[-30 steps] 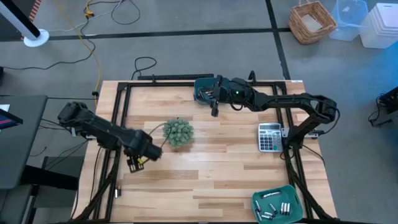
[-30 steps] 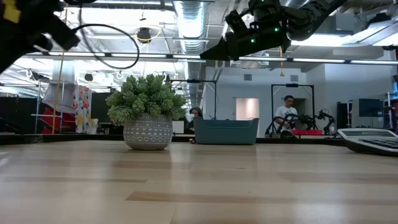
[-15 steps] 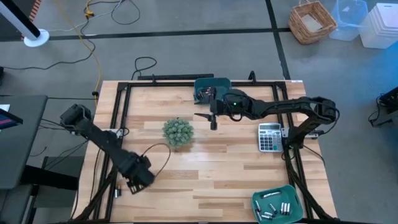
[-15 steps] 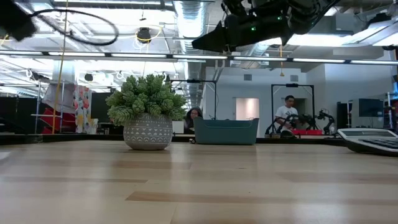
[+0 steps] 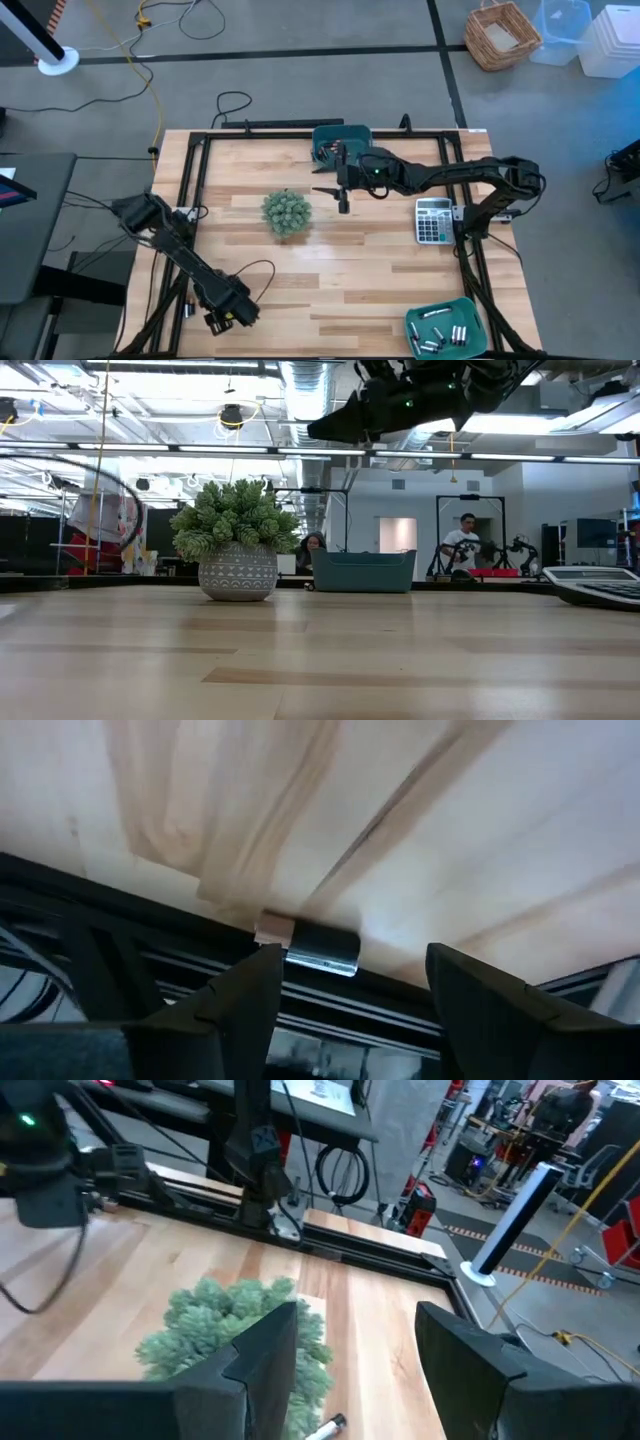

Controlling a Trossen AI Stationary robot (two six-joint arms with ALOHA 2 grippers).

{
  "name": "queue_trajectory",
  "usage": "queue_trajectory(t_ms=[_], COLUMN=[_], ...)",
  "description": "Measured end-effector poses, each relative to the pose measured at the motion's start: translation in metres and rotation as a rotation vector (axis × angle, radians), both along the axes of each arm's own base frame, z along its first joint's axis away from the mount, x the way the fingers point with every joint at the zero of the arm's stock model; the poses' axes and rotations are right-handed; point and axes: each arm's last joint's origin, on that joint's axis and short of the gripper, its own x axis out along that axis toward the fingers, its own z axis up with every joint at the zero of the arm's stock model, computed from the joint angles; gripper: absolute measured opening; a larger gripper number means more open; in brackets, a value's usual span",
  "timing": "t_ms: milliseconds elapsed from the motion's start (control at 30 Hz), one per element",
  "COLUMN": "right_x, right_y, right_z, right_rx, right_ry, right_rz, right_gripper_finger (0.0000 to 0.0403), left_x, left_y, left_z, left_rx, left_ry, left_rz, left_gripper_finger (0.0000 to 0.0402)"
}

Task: Sort batteries
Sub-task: Put the black battery into the blue bin

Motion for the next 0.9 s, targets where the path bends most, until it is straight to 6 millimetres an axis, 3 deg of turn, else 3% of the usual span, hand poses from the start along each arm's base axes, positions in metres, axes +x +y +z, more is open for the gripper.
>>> queue_trajectory(t_ms=[233,567,900], right_x=[0.002,0.002,0.002], right_y=[0.013,0.019,0.019], right_z=[0.0,-0.003,-0.005], right_rx=[0.0,0.007,0.017], right_ry=[0.003,0.03,0.053], right_rz=[0.038,0.054,0.052], right_gripper_finger=[0.022,0.022,0.022], left_x=[0.0,-0.01,-0.01], left_y=[-0.004,-0.003,-0.005], left_z=[-0.026,-0.031,-0.036], left_rx=[-0.044,-0.039,-0.1], left_ry=[0.108,0.174,0.144], left_rz=[-0.082,-0.106,-0.118], left_gripper_finger=[0.0243,0.0244,0.0274])
